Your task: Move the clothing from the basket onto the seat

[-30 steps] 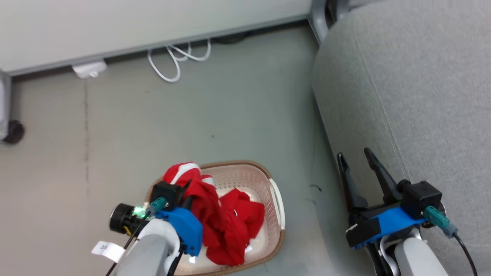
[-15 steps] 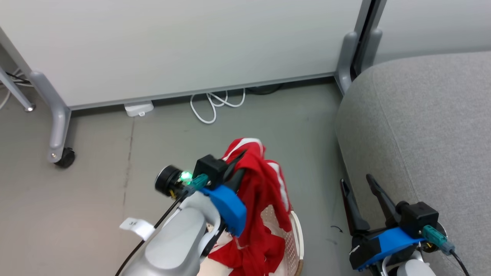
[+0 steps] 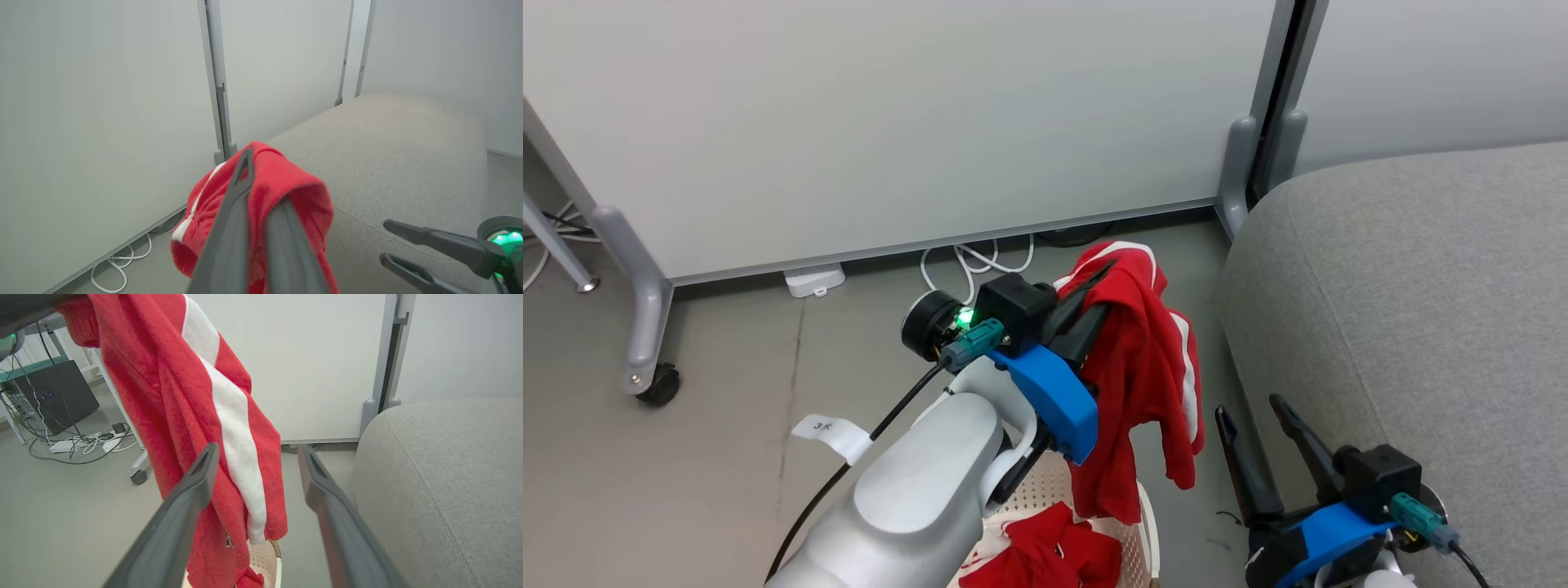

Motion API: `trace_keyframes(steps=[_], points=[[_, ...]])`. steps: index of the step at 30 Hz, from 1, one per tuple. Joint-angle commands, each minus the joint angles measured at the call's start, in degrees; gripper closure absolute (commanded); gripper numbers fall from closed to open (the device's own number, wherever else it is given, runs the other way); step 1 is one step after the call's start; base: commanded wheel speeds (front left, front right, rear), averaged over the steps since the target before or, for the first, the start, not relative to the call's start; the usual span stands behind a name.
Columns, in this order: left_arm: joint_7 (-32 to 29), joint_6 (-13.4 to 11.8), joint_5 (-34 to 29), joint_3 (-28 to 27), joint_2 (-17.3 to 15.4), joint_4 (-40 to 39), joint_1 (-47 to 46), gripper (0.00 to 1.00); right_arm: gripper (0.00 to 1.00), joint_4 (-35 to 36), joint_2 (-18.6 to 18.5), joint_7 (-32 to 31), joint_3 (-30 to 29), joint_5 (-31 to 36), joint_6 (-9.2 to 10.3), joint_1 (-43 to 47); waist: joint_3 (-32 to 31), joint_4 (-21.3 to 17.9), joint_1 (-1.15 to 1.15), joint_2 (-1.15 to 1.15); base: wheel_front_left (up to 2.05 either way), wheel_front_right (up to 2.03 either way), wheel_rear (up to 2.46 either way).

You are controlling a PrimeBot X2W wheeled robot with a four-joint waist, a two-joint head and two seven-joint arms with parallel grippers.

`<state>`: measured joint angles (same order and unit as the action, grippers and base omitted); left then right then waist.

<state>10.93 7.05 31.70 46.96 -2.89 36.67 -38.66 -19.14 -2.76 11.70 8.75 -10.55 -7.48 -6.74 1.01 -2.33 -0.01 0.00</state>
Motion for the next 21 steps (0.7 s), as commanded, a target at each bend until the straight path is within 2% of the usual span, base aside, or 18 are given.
trace_keyframes(steps=[1,13,21], points=[[0.4,-0.5,0.9,0.7,0.0,-0.5,-1.1,1.0,0.0,0.2,-0.2,-0.1,0.5,-0.2,-0.03,0.8,-0.6,-0.6,0.01,0.0,0.0,0.0,0.0],[1.0,-2.6,4.7,5.0,0.0,-0.6,-2.6,1.0,0.0,0.8,-0.2,-1.4,2.3,0.7,-0.03,-0.3,-0.8,-1.6,0.01,0.0,0.0,0.0,0.0],[1.4,-3.3,6.7,7.1,0.0,-0.6,-3.7,1.0,0.0,-2.9,-0.2,-3.7,4.2,2.5,-0.03,-5.4,-0.5,-1.6,0.01,0.0,0.0,0.0,0.0]])
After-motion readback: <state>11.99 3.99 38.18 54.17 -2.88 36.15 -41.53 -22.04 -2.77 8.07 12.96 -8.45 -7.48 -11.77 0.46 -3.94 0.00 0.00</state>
